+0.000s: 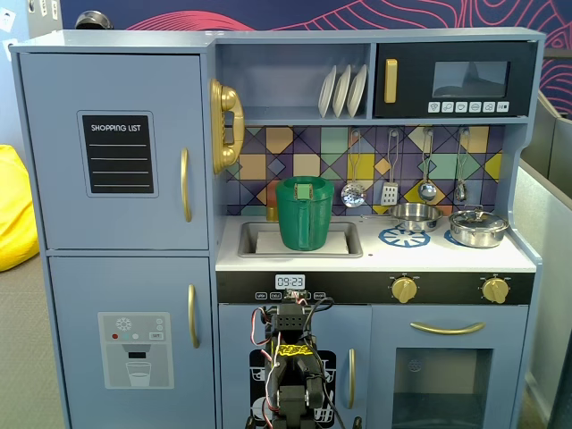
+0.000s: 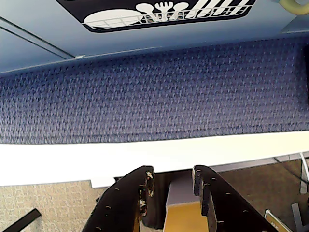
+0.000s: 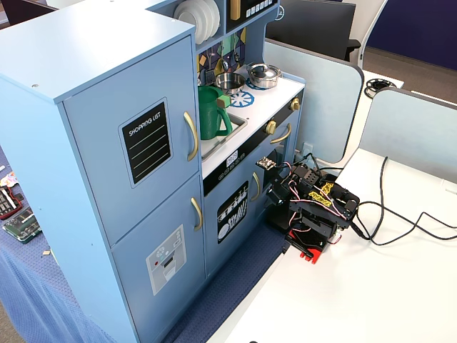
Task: Open the left cabinet door
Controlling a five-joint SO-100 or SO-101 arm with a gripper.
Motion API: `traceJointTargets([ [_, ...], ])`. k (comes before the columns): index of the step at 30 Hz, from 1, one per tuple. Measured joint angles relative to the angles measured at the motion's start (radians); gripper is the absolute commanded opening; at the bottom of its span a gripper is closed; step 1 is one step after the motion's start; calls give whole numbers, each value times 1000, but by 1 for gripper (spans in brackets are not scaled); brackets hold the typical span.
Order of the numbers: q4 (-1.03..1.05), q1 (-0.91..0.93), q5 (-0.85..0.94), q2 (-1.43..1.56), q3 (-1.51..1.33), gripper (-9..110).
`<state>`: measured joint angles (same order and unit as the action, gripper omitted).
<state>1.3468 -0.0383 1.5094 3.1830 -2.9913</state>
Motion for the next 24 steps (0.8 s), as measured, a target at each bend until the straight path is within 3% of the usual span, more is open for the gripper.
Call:
traceJointTargets([
  [24,0,-2,15,0,0,1],
])
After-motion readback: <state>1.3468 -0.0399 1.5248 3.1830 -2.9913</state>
